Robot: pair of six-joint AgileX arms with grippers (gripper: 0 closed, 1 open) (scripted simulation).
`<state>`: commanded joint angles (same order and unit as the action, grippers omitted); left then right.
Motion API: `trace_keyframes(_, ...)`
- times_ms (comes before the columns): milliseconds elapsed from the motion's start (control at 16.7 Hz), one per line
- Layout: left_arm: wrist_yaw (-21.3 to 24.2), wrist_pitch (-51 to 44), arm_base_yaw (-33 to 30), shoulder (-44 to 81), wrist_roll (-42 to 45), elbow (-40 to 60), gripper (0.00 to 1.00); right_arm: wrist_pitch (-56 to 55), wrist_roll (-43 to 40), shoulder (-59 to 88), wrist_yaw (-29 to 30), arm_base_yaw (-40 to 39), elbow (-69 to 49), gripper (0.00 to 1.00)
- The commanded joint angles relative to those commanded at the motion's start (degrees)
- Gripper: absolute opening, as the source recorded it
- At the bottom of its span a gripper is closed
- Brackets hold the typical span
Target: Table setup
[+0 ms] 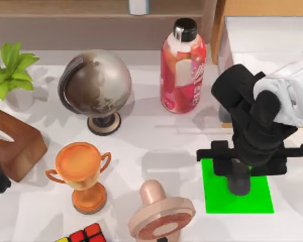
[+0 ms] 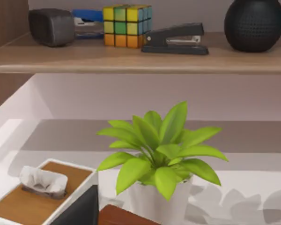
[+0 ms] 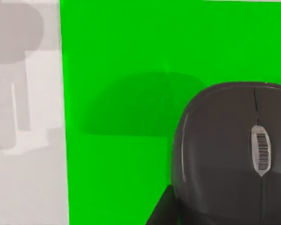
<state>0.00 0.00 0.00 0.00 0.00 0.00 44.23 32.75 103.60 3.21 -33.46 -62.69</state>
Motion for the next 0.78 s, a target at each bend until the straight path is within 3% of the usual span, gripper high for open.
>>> trace_keyframes(780,0.0,0.0,0.0,0.0,0.0,0.0,1.0,0.0,0.0,0.0,0.0,0.0,0.0,0.98)
